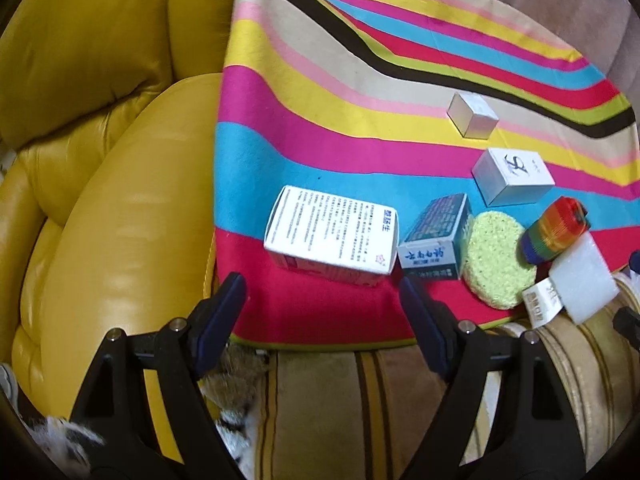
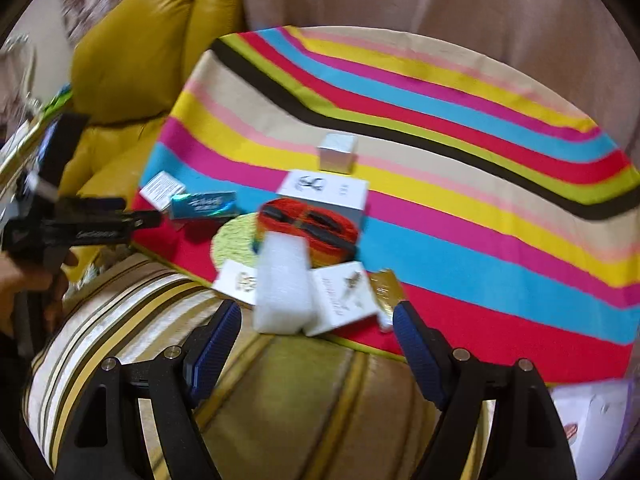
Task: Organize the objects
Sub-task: 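Reach left tool to white printed box while right tool reaches white foam block, then close left tool on white printed box while right tool grasps white foam block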
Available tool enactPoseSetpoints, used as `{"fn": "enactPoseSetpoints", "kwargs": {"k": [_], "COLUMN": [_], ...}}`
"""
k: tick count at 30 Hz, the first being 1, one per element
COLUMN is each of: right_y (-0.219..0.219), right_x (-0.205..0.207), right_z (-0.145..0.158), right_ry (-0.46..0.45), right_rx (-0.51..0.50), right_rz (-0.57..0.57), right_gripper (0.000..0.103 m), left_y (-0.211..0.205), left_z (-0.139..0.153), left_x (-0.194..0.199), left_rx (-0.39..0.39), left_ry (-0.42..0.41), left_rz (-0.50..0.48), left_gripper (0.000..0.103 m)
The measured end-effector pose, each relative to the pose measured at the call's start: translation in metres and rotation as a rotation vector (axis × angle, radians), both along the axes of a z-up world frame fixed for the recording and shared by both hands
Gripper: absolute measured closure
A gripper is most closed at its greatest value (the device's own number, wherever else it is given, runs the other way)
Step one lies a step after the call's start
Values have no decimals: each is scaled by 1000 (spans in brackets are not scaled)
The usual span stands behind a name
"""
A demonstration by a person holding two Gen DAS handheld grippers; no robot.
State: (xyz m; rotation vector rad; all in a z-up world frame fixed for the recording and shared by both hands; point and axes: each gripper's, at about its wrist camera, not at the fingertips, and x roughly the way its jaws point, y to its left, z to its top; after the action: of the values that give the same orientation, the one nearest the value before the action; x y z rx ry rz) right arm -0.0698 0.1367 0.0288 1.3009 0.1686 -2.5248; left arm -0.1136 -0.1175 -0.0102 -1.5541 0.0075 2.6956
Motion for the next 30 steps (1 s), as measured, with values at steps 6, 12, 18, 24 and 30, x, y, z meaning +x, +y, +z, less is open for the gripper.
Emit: {"fn": "enactPoseSetpoints", "kwargs": {"k": [6, 12, 18, 24, 30], "right_y": [-12, -16, -16, -14, -15], "right_x": [-15, -21, -23, -23, -18], "right_z": [-9, -18, -17, -16, -13], "right_ry": [-55, -93, -84, -78, -67], "right_rx": [-38, -70, -69, -85, -110], "right_rz": [13, 20, 8, 6, 40], "right_gripper": [24, 28, 51, 65, 73], "left_y": [1, -1, -3, -9, -5], "left_z": [-11, -16, -10, 1, 14], "left_x": [-15, -20, -15, -8, 3], "left_rx": [-16, 27, 37, 78, 125], "left_ry": [-27, -31, 0, 37, 75], "left_rz": [-52, -71, -69, -32, -25], "left_gripper": [21, 30, 30, 30, 30]}}
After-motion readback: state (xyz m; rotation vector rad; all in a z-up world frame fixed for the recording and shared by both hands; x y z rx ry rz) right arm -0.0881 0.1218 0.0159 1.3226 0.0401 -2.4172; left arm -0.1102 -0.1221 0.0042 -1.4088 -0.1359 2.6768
